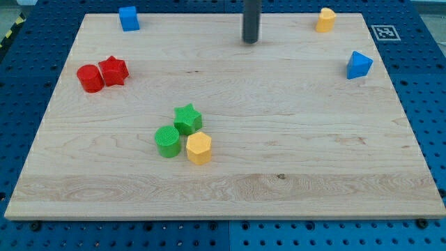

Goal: Move the yellow heart slightly close to blue triangle

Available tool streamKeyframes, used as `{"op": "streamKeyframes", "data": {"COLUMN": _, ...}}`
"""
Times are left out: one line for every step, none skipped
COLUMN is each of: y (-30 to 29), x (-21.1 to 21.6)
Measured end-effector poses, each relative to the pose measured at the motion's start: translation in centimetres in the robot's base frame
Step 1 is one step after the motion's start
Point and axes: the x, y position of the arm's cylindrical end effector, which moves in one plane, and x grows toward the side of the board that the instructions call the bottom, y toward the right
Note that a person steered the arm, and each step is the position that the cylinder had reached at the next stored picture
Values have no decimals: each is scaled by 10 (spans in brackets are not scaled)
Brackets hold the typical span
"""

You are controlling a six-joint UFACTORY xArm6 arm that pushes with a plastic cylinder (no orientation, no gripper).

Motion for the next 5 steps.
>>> {"op": "streamKeyframes", "data": {"y": 55, "x": -52}}
{"op": "streamKeyframes", "data": {"y": 70, "x": -58}}
{"op": "streamKeyframes", "data": {"y": 106, "x": -57}}
{"op": "streamKeyframes", "data": {"y": 166, "x": -57}}
{"op": "streamKeyframes", "data": {"y": 168, "x": -45}}
